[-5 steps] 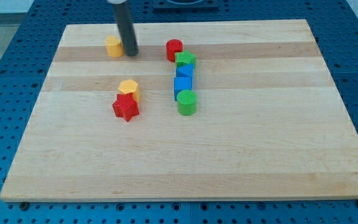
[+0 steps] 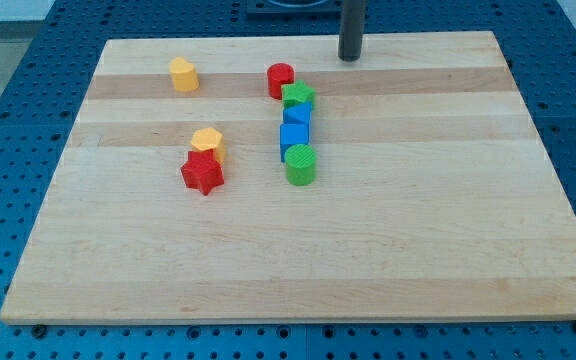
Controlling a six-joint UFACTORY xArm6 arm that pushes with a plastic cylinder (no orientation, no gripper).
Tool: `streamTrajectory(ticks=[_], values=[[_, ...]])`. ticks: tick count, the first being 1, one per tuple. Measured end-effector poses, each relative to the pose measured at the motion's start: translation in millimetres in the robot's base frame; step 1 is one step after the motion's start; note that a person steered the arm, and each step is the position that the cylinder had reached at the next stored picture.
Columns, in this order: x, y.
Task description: Move the red circle to the top center side
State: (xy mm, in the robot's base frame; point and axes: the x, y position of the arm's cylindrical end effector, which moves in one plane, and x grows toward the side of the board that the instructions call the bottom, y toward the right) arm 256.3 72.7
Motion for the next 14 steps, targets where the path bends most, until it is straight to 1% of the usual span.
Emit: streamTrajectory(ticks=[1, 2, 4, 5, 6, 7, 8, 9, 10, 11, 12, 13, 14], values=[[23.8, -7.9], [25.6, -24.3], [25.6, -103.5], [25.6, -108.5], [25.6, -92.2], [25.6, -94.2], [4.1, -102.5], [-18.2, -138.5], [-19.8, -229.7], [-6.9, -323.5], [39.2, -368.5], [83.4, -359.9], [112.7, -307.3]])
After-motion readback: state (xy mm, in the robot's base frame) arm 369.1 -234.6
